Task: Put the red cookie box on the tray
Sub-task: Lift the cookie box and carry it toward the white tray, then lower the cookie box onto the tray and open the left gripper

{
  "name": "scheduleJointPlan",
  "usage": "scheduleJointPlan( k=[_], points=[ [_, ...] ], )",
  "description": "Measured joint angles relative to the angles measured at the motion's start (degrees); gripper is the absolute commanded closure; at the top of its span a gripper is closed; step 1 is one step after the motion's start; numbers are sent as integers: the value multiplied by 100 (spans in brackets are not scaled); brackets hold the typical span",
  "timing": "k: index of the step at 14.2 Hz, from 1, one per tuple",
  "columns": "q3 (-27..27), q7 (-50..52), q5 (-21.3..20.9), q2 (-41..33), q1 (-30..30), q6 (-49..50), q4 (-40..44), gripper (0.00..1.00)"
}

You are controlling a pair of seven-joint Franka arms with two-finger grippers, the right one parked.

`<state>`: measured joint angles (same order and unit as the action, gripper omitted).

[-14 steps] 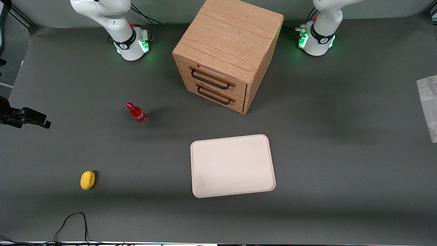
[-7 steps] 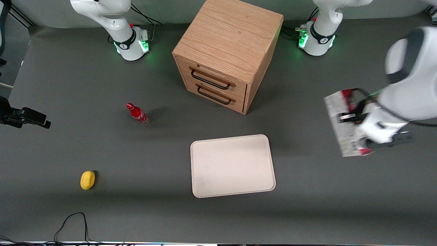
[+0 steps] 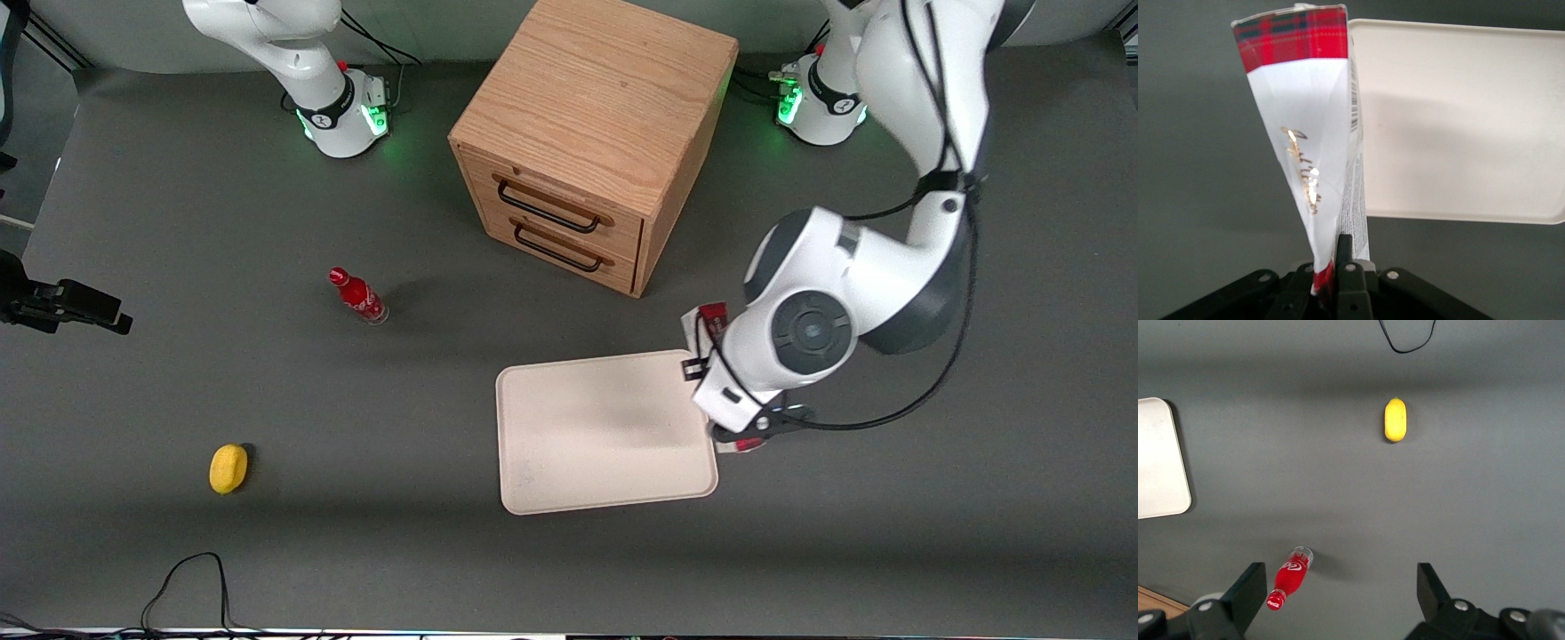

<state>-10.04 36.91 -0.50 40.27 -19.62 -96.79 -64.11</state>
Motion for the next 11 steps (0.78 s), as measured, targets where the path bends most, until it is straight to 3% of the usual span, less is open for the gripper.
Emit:
scheduleJointPlan(
  k=[11],
  points=[
    [6, -5, -570, 936, -208, -1905, -353, 100]
  ],
)
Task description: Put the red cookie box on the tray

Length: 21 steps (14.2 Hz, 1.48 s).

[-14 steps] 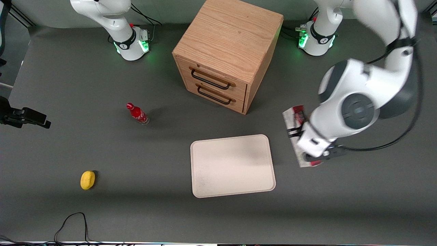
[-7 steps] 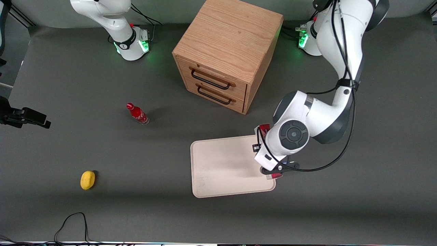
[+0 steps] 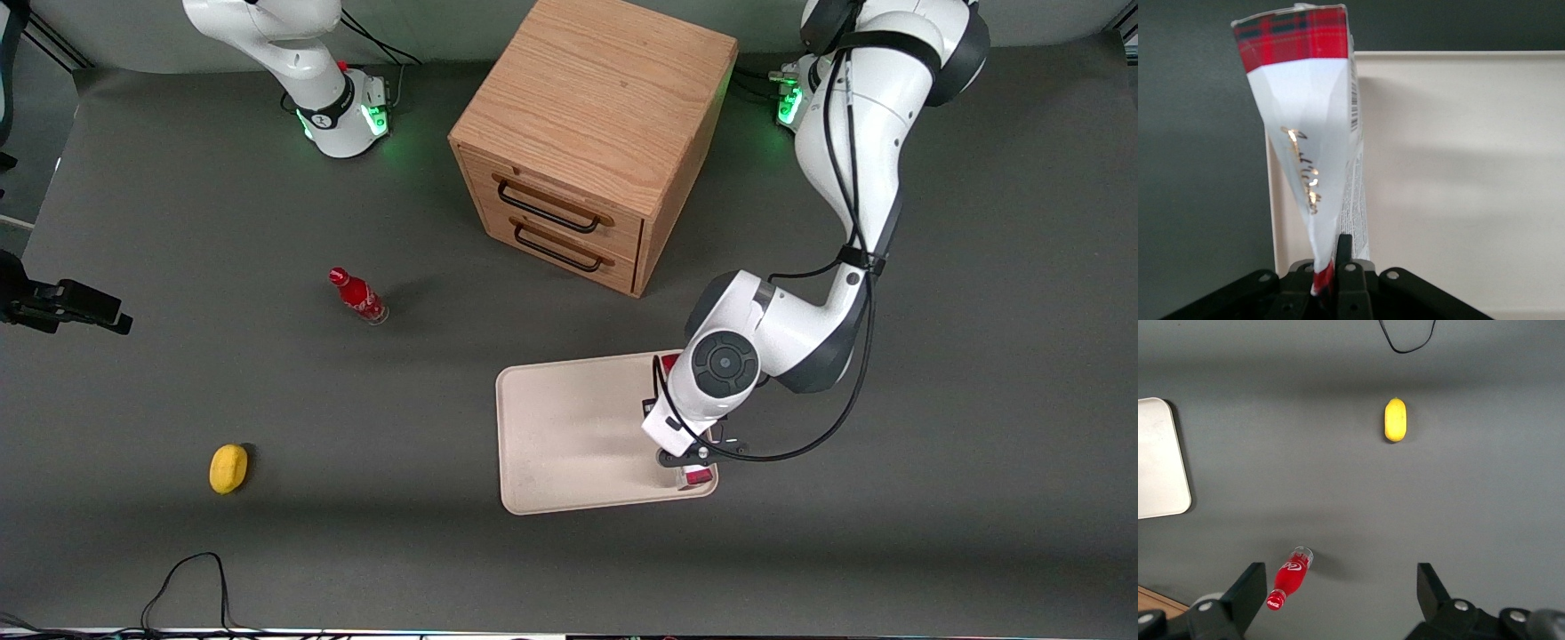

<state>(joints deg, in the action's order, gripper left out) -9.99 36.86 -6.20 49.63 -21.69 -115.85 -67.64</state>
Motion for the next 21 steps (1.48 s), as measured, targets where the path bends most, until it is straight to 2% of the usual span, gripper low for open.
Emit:
scheduleJointPlan(
  k=[6, 7, 8, 17, 21],
  points=[
    [18, 0, -117, 159, -5, -224, -99, 100],
    [18, 1, -119, 158, -7, -237, -99, 41],
    [18, 2, -120, 158, -9, -251, -99, 0],
    [62, 0, -134, -42, 7, -41, -73, 0],
    [89, -317, -140, -797, 134, 559, -280, 0]
  ],
)
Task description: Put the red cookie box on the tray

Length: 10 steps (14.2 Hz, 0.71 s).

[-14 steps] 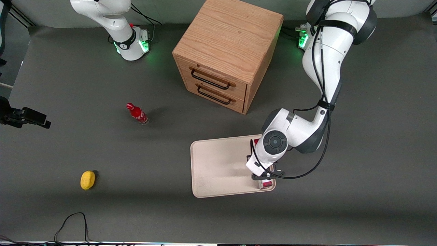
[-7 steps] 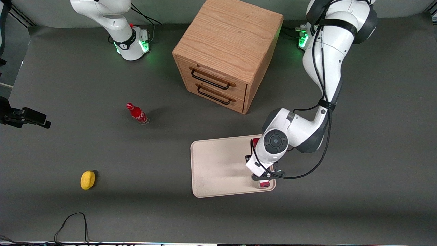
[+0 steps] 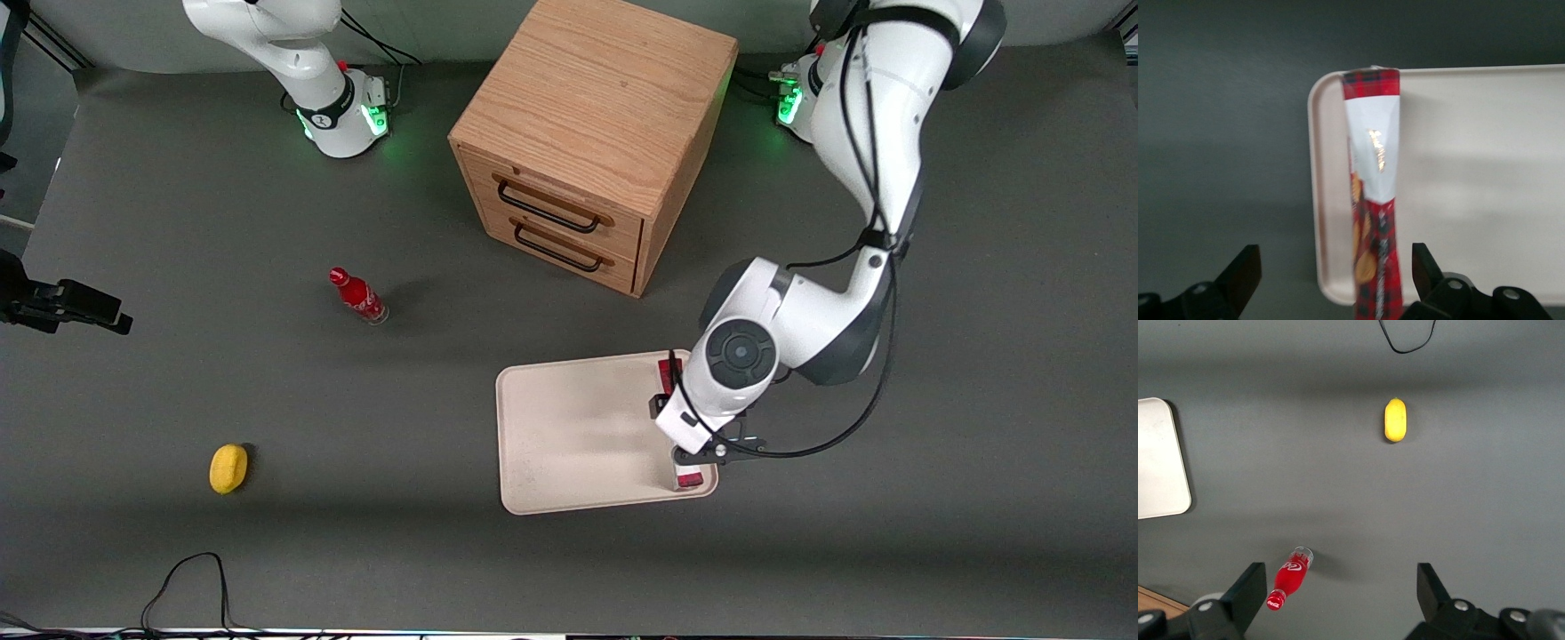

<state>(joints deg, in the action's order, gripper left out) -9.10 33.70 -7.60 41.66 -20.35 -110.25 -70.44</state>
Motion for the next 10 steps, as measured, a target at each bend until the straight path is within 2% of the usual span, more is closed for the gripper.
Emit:
scheduleJointPlan(
  k=[2, 4, 7, 10],
  points=[
    [57, -360, 48, -776, 214, 120, -642, 0],
    [400, -920, 247, -1696, 331, 283, -1473, 0],
    [1368, -2265, 623, -3001, 387, 585, -2627, 0],
    [2376, -3535, 699, -3820, 457, 1031, -3195, 0]
  ],
)
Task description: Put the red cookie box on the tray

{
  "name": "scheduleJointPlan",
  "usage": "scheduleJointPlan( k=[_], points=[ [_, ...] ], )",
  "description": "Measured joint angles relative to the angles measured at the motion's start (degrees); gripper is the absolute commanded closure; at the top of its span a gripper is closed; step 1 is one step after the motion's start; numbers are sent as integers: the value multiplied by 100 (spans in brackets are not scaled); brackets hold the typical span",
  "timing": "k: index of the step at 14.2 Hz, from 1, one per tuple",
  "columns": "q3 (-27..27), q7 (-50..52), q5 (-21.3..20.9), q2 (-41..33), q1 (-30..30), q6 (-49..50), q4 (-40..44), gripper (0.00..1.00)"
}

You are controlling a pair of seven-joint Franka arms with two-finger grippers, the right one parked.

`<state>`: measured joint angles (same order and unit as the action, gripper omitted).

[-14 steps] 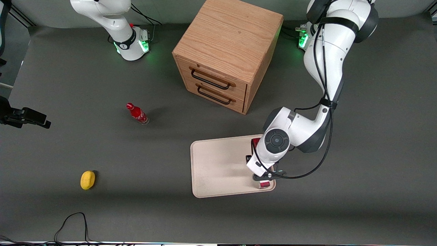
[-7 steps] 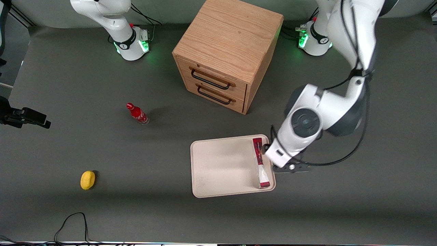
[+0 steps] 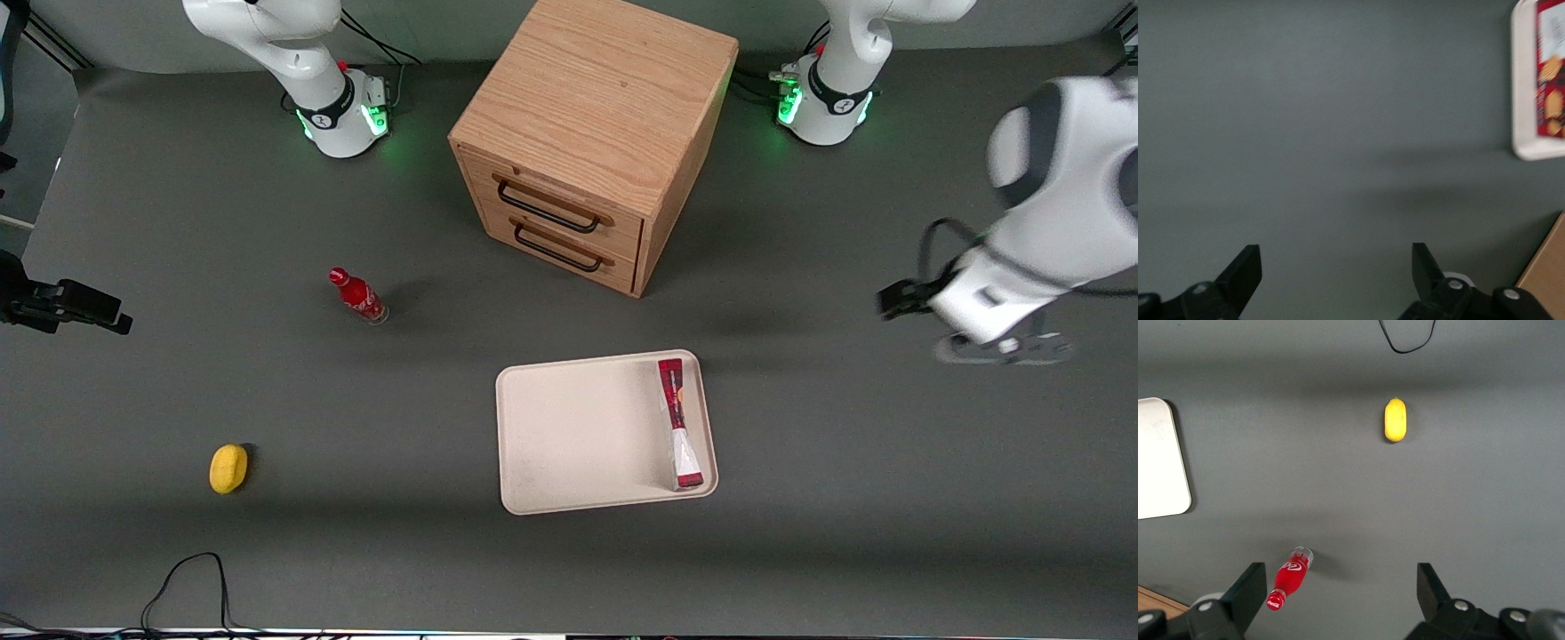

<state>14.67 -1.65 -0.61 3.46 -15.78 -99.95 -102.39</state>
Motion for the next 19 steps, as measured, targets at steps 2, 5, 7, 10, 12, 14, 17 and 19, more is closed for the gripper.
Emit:
scheduleJointPlan(
  k=[2, 5, 7, 10, 12, 14, 17, 19],
  points=[
    [261, -286, -81, -329, 57, 268, -90, 0],
    [39, -247, -182, -658, 263, 569, -92, 0],
    [-444, 181, -203, -765, 562, 770, -43, 0],
    [-900, 649, -232, -848, 752, 987, 105, 0],
    [-925, 708, -237, -884, 755, 1079, 177, 0],
    [-933, 707, -237, -883, 755, 1298, 378, 0],
    [-950, 708, -235, -879, 715, 1497, 566, 0],
    [-891, 712, -233, -869, 636, 1498, 570, 0]
  ],
)
